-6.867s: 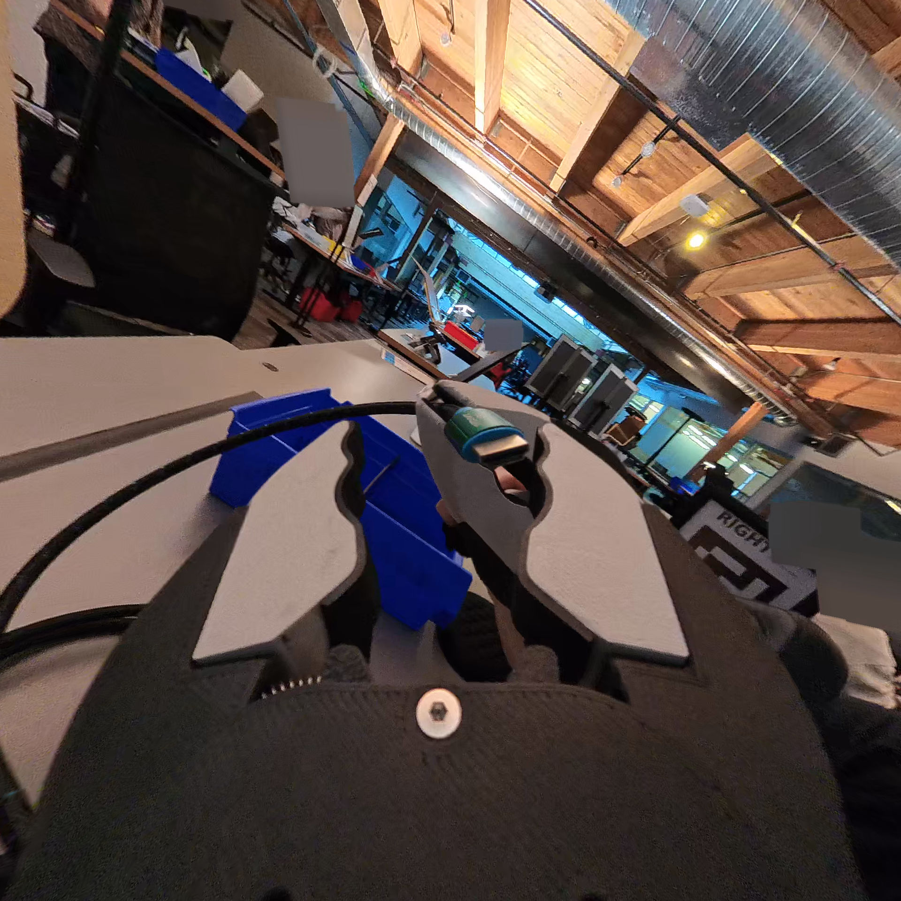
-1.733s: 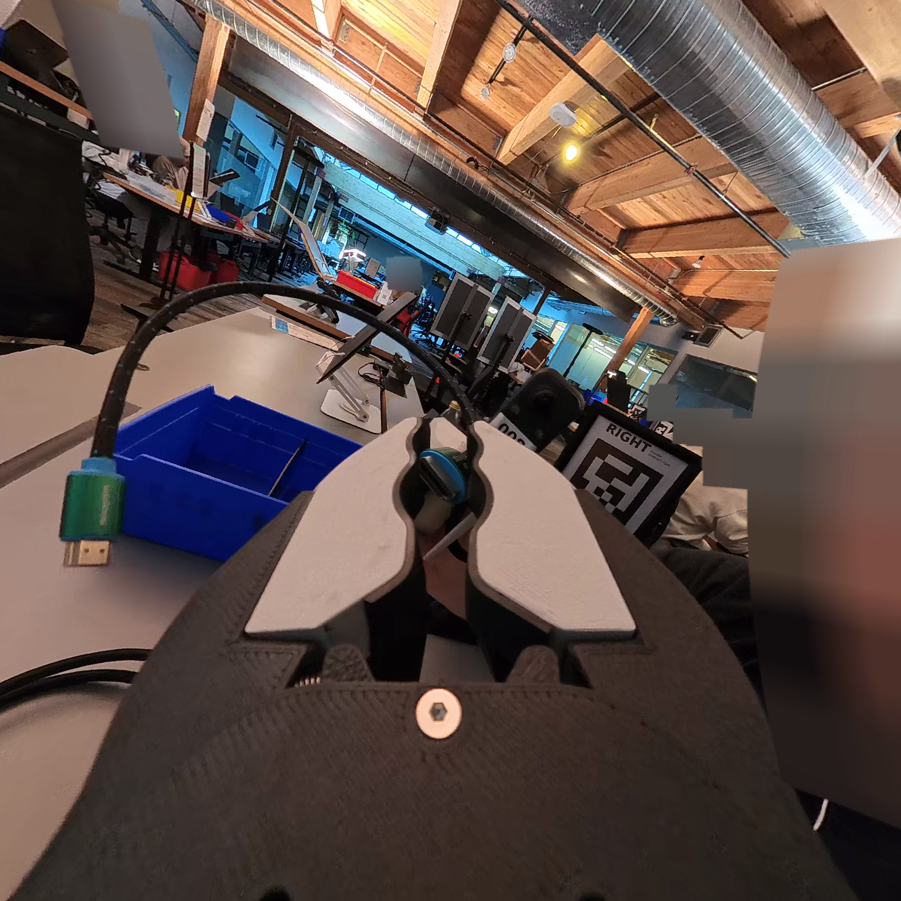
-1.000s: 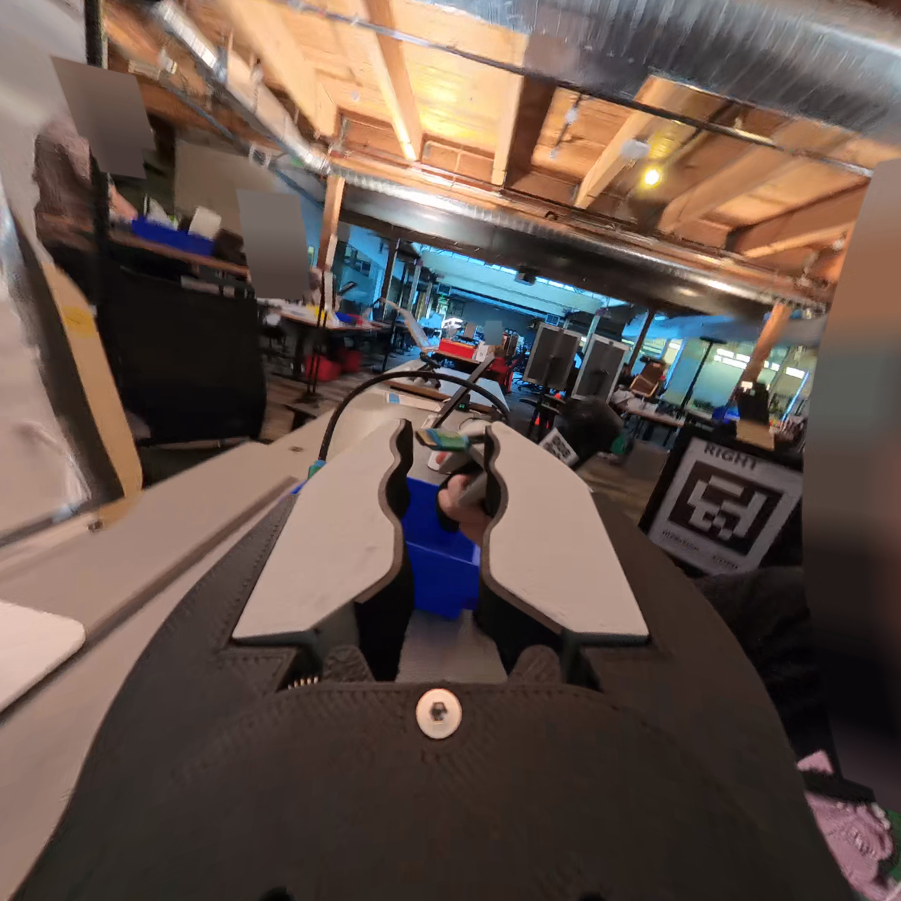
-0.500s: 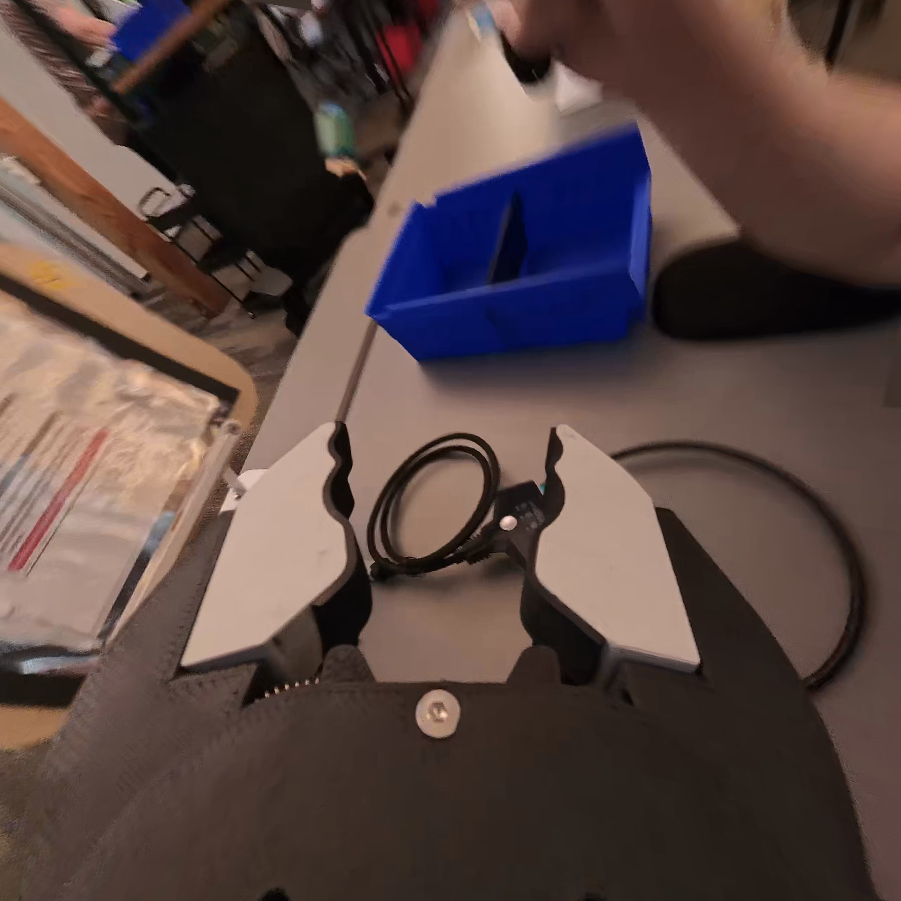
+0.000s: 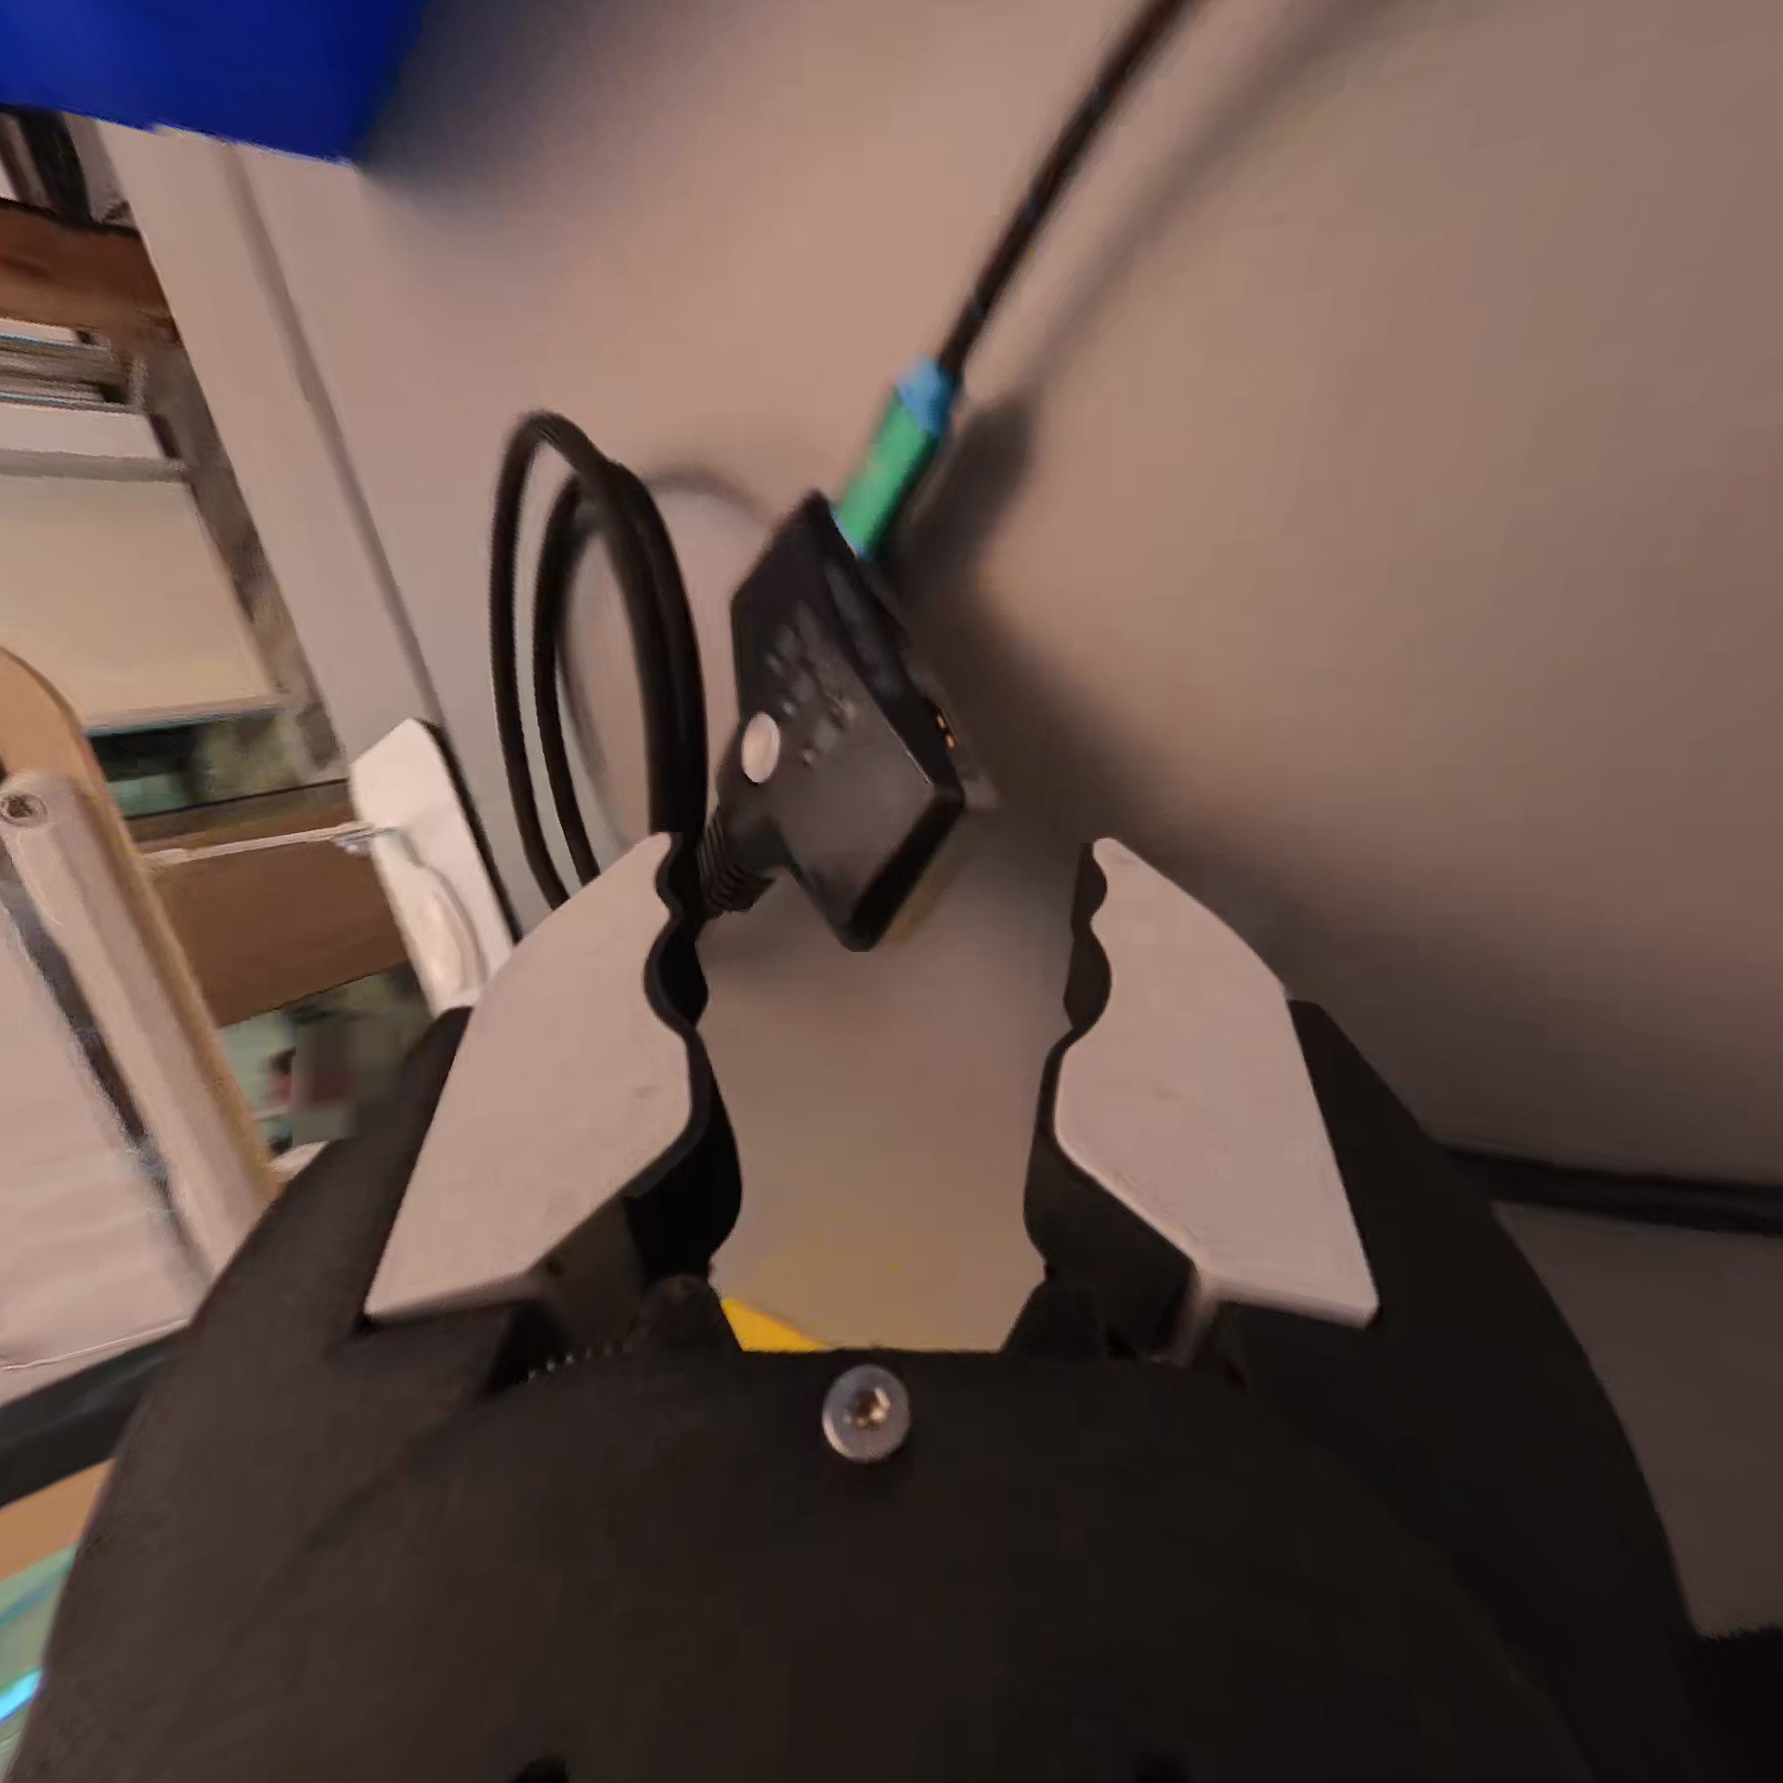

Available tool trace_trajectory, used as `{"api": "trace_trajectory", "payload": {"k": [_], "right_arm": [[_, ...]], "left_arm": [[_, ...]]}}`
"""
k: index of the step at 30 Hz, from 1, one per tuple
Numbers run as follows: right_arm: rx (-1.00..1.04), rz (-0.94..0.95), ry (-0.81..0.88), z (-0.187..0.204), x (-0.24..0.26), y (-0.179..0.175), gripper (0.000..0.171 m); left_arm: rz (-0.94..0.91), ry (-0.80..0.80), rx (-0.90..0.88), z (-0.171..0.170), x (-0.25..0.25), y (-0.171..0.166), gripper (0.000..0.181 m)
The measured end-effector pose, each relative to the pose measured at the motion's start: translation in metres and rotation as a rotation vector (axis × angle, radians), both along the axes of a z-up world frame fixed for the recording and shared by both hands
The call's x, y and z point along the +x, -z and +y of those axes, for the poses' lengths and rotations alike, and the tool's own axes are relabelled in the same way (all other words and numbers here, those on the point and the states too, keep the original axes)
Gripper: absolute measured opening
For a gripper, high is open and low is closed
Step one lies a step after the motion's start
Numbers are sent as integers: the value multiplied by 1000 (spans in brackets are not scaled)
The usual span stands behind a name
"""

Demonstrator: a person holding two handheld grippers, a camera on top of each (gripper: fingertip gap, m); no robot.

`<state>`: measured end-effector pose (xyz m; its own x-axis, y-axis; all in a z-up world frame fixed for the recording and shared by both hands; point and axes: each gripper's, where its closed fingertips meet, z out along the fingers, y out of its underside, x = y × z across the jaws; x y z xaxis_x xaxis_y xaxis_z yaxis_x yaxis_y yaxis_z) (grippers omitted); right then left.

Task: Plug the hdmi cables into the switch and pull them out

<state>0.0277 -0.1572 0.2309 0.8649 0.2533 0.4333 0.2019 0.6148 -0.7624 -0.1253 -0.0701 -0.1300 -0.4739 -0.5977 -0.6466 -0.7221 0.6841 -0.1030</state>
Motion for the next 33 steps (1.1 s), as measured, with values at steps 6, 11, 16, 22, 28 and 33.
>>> {"api": "trace_trajectory", "payload": {"k": [6,11,16,22,28,33], "right_arm": [[-58,-20,-20,11,-5,7,7],[-103,-25,-56,19,-7,13,7],[-205,-34,-140,31,-16,25,6],[-289,0,-289,40,-18,40,7],[-310,-37,-292,45,-20,50,7],[-318,-48,-269,47,-18,52,7]], "left_arm": [[-14,104,100,10,13,-1,64],[45,149,113,14,17,12,54],[49,189,111,13,27,13,49],[-87,193,236,14,46,-13,23],[-147,98,239,14,47,-20,22],[-320,-9,195,26,47,-57,21]]}}
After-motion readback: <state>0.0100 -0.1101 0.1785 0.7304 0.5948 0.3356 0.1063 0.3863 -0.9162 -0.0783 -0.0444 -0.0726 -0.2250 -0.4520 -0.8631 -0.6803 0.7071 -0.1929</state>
